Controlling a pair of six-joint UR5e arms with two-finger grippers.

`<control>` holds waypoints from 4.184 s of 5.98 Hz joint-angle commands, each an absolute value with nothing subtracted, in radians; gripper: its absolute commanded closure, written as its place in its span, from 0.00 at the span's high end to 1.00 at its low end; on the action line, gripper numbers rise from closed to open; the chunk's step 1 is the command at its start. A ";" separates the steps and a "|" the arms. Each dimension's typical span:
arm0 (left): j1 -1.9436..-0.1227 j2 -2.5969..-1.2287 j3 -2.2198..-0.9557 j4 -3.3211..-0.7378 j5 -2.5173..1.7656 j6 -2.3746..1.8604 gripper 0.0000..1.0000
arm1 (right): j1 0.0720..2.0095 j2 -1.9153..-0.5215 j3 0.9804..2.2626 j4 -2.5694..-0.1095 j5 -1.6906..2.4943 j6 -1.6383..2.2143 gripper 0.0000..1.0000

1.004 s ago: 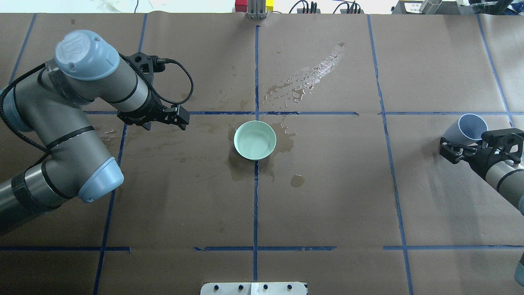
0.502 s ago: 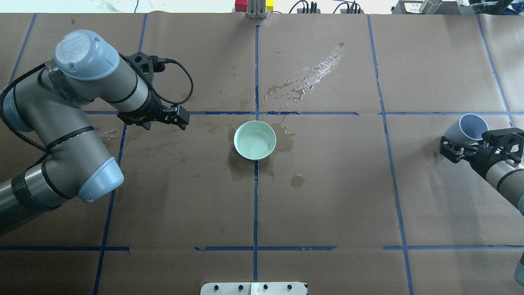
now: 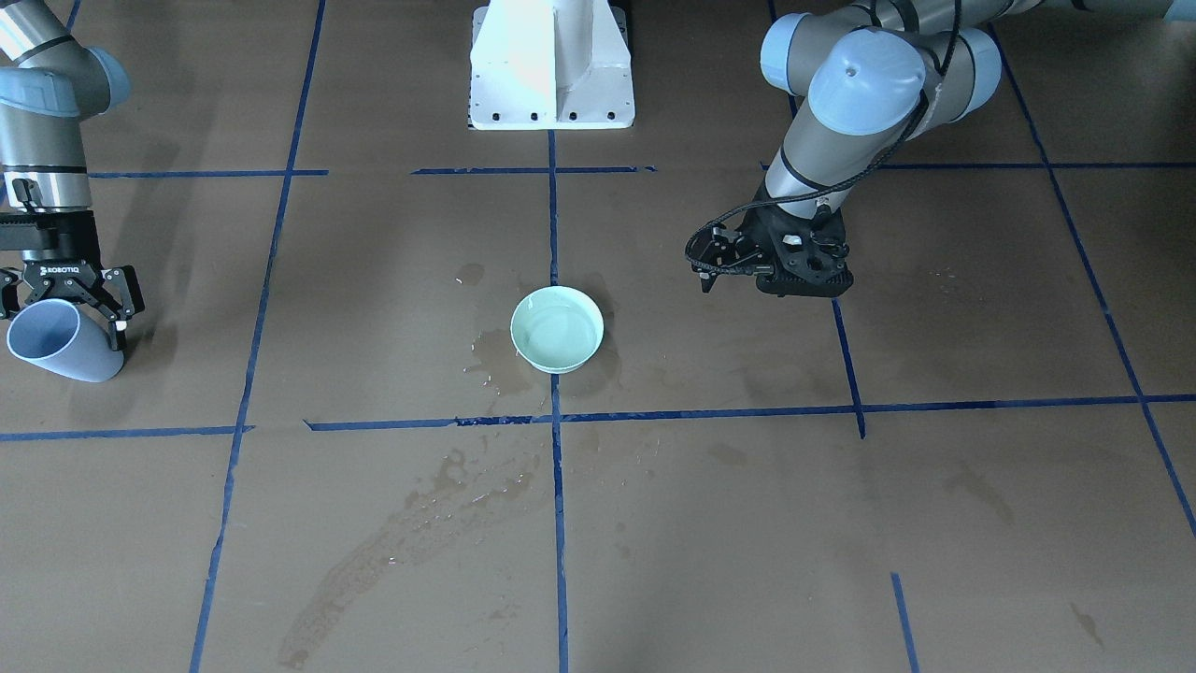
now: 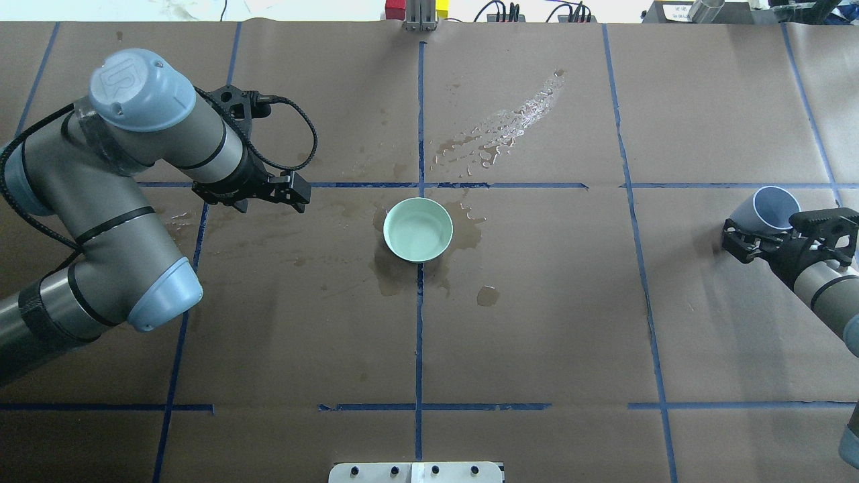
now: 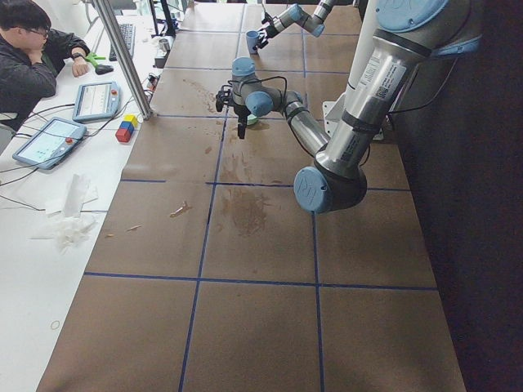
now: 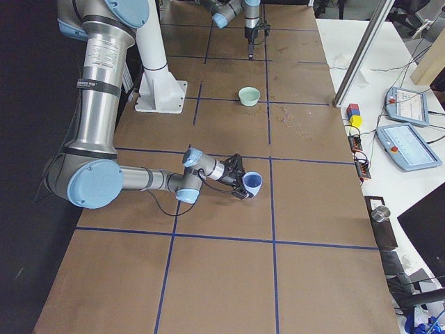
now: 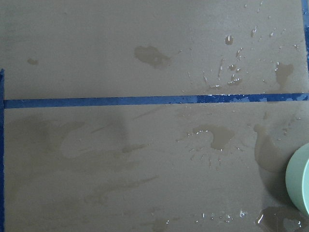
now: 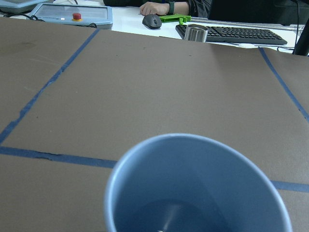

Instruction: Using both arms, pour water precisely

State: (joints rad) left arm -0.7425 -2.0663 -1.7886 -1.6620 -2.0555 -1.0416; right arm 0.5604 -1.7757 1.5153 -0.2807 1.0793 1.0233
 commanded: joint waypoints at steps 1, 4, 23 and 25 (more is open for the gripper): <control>-0.742 -2.066 -1.789 -1.663 -2.056 -1.042 1.00 | 0.561 -1.773 1.513 -0.281 1.077 1.023 1.00; -0.742 -2.066 -1.789 -1.663 -2.056 -1.042 1.00 | 0.566 -1.772 1.523 -0.276 1.075 1.025 0.20; -0.741 -2.068 -1.801 -1.661 -2.060 -1.042 1.00 | 0.316 -0.978 1.618 -1.455 0.744 0.715 0.00; -0.741 -2.068 -1.799 -1.663 -2.060 -1.042 1.00 | 0.307 -0.976 1.621 -1.486 0.680 0.506 0.00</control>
